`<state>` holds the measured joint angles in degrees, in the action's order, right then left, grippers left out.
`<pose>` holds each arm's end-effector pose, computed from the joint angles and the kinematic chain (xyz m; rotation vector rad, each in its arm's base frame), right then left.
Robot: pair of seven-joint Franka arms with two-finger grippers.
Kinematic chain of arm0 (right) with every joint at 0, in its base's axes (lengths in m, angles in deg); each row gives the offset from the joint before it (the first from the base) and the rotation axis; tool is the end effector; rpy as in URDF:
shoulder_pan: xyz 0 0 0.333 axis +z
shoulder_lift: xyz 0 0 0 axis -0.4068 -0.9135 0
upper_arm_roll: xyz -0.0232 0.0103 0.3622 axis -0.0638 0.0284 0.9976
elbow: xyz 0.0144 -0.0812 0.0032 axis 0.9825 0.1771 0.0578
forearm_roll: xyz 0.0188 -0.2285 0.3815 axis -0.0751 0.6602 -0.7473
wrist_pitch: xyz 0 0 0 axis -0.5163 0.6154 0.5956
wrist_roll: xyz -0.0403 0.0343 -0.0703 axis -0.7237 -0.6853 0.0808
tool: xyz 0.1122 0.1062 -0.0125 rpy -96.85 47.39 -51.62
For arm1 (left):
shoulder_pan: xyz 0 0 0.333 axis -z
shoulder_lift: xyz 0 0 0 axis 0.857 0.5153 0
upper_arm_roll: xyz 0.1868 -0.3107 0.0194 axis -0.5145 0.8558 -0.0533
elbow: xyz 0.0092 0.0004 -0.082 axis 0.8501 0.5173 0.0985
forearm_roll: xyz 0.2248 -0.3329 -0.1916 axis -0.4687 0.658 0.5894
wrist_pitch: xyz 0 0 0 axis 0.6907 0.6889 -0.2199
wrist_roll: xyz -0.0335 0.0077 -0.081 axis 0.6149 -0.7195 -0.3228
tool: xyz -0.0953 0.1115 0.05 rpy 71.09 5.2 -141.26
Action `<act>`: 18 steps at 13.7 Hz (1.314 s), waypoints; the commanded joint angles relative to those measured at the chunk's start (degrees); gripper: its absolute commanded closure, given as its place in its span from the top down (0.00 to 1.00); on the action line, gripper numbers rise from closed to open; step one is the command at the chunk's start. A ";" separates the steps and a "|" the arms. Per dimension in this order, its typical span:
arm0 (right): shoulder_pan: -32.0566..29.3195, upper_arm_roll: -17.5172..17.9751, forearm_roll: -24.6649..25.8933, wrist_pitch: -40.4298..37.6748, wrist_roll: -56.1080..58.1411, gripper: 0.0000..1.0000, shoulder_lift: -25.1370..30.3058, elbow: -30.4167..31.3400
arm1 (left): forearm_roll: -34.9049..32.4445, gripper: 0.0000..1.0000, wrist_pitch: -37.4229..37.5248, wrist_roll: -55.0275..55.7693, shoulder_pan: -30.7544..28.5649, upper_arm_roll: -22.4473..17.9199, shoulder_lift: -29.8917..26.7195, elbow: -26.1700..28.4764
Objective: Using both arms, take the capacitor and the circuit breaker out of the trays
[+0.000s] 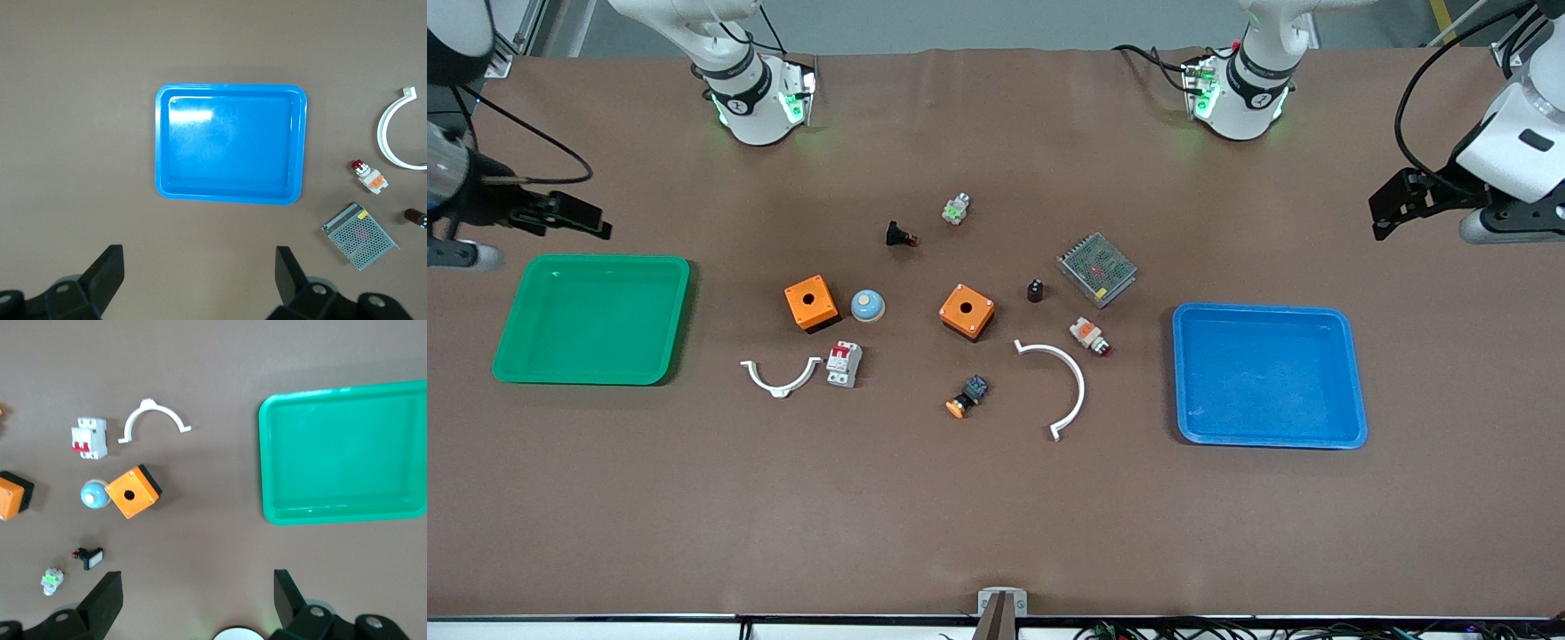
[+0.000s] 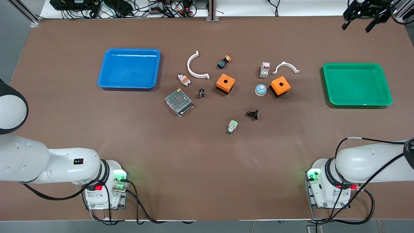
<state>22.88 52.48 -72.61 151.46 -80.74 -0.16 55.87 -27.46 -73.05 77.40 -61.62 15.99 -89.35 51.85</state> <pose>0.5688 -0.0347 0.5743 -3.0554 0.1671 0.1861 0.5924 -0.0697 0.6391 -3.0566 0.0361 -0.0702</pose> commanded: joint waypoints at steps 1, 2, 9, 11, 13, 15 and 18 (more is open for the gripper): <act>-1.42 0.90 0.96 -1.04 0.24 1.00 -0.59 -4.89 | 0.87 1.00 0.37 -0.80 0.35 -0.39 -1.72 1.40; -1.42 0.99 0.96 -0.86 0.41 1.00 -1.02 -6.73 | 0.87 1.00 0.37 -0.88 0.18 -0.39 -1.63 1.31; -1.68 0.90 1.05 -0.68 0.06 1.00 -2.95 -11.67 | 1.66 1.00 0.81 -0.53 -0.18 -0.48 -1.46 1.31; -1.68 0.90 1.14 -0.42 0.06 1.00 -3.14 -11.67 | 4.90 1.00 2.03 -0.53 -1.58 -0.48 -1.46 1.49; -1.68 0.90 1.14 -0.42 0.06 1.00 -3.22 -11.67 | 5.88 1.00 2.12 -0.10 -1.67 -0.48 -1.72 1.57; -1.68 0.90 1.31 -0.33 0.15 1.00 -3.57 -11.76 | 5.88 1.00 2.65 -0.18 -1.67 -0.57 -1.63 1.57; -1.16 0.99 3.24 -0.33 0.06 1.00 -3.93 -11.76 | 5.80 1.00 2.92 -0.18 -1.50 -0.04 -1.55 1.49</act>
<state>22.20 52.57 -71.30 151.75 -80.75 -3.20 45.70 -22.68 -70.75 77.41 -62.92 15.56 -89.75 52.61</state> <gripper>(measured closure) 0.000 0.000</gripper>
